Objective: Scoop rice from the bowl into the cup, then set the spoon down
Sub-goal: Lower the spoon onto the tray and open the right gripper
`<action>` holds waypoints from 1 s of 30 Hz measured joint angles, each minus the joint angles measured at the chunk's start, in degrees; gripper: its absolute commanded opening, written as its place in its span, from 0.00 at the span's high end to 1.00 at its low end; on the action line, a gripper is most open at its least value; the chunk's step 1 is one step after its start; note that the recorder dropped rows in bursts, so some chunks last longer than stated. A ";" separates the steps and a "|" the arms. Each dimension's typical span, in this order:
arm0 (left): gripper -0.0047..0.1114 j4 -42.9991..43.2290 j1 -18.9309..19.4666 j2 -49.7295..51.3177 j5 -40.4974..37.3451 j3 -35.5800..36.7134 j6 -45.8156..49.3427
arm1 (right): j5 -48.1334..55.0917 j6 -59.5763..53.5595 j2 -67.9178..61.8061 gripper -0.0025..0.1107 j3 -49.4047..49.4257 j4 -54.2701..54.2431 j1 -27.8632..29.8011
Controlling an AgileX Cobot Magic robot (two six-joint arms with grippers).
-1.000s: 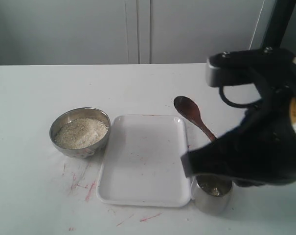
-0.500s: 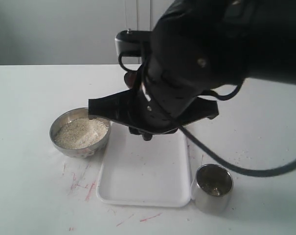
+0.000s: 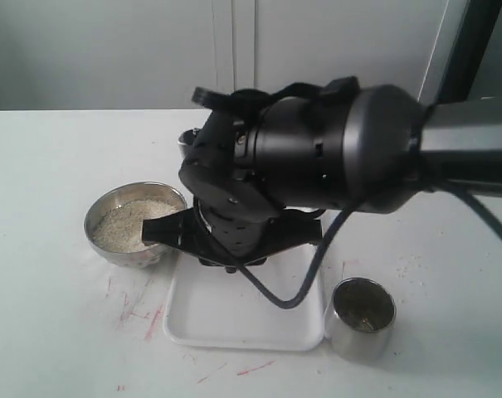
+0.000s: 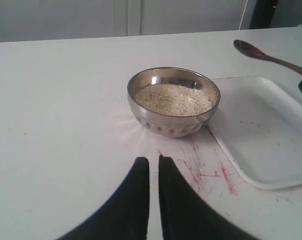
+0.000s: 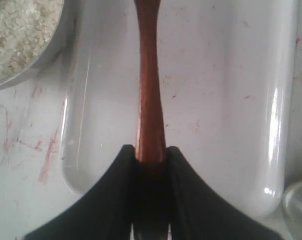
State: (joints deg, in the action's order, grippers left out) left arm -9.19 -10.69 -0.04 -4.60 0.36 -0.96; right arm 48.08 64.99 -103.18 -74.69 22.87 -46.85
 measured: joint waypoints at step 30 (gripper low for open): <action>0.84 0.00 0.00 0.00 0.00 0.00 0.00 | -0.68 0.40 -7.45 0.98 0.00 -3.49 0.00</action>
State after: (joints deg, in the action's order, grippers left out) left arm -9.19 -10.69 -0.04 -4.60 0.36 -0.96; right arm 47.40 65.39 -110.63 -74.69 19.38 -46.85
